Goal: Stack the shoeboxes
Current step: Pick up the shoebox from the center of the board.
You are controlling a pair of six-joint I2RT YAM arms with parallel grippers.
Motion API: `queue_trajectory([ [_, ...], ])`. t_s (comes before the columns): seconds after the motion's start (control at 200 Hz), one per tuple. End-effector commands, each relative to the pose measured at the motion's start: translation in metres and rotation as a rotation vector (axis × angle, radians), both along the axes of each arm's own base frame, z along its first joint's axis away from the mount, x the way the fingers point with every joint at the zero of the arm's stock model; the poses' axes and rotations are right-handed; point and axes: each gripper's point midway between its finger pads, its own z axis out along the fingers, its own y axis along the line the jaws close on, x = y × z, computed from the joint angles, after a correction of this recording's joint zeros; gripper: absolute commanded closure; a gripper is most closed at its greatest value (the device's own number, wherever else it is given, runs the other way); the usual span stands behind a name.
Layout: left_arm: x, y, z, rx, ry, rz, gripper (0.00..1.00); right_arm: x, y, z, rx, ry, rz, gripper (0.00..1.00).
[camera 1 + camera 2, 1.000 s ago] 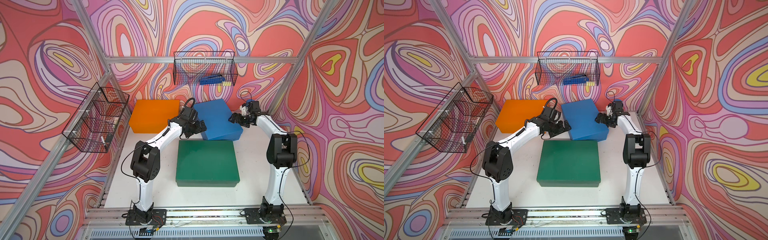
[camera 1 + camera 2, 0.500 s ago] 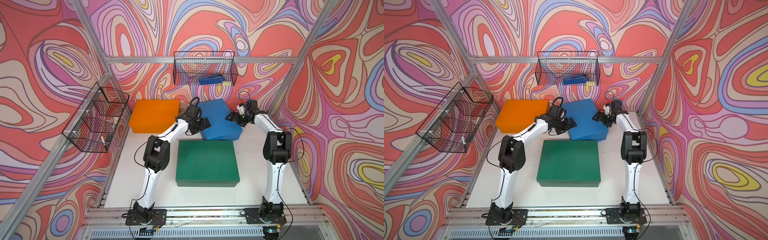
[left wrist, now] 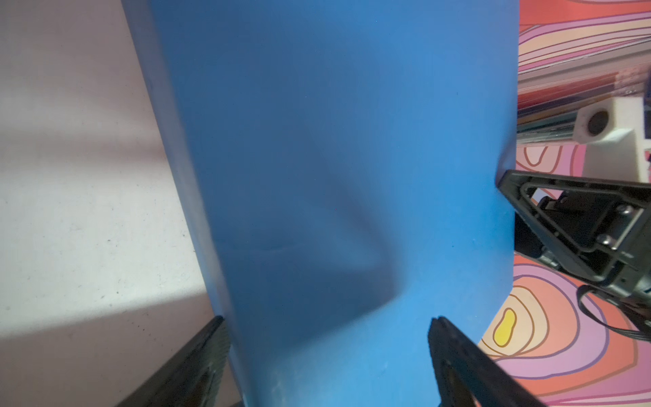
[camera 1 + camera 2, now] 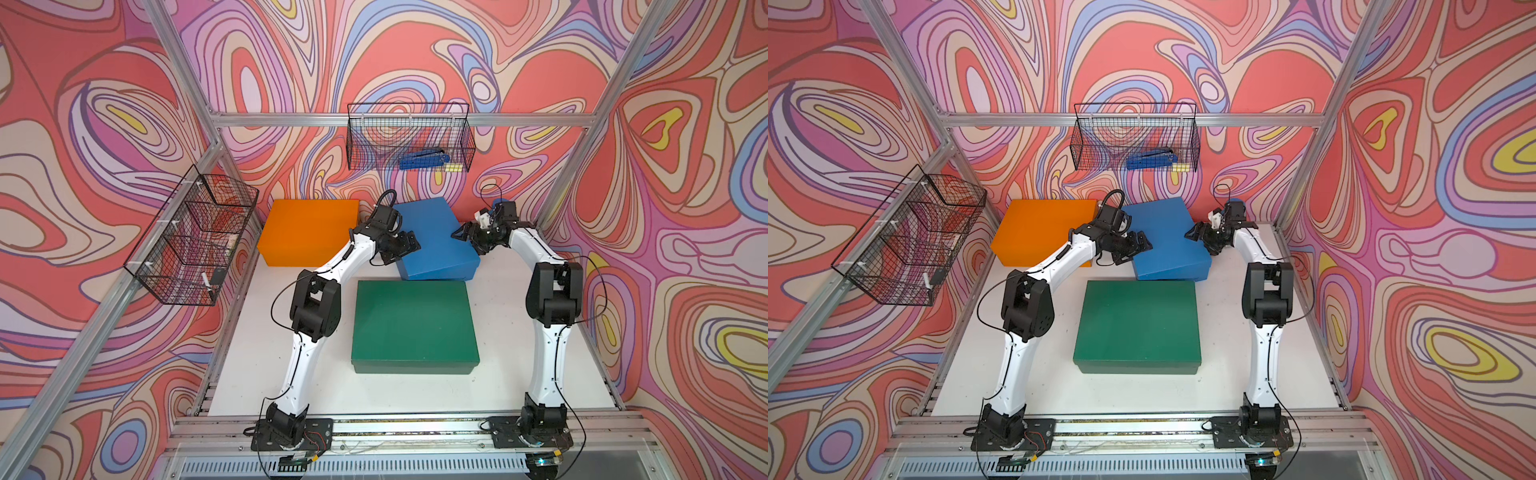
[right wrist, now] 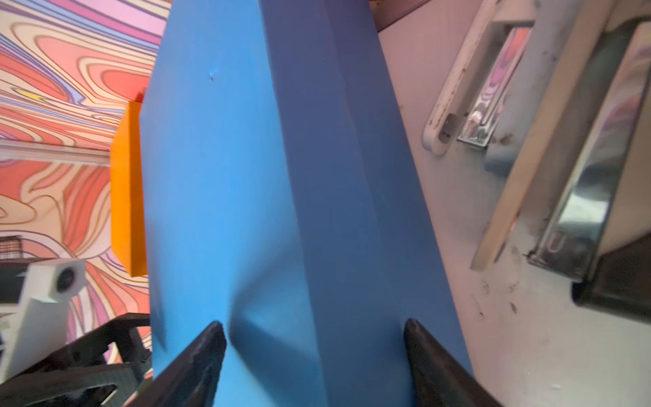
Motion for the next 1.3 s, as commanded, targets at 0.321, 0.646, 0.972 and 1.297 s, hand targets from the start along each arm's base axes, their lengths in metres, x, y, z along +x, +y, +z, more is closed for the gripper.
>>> queue_trajectory([
  [0.321, -0.009, -0.018, 0.115, -0.153, -0.215, -0.083, 0.16, -0.017, 0.053, 0.103, 0.230, -0.100, 0.095, 0.24],
  [0.646, -0.022, -0.012, 0.148, -0.181, -0.258, -0.085, 0.17, -0.032, 0.067, 0.133, 0.250, -0.116, 0.107, 0.26],
  [0.972, -0.054, -0.001, 0.161, -0.203, -0.271, -0.090, 0.18, -0.069, 0.083, 0.152, 0.245, -0.104, 0.117, 0.26],
  [1.297, -0.103, 0.003, 0.177, -0.191, -0.311, -0.129, 0.18, -0.115, 0.098, 0.162, 0.221, -0.105, 0.146, 0.26],
])
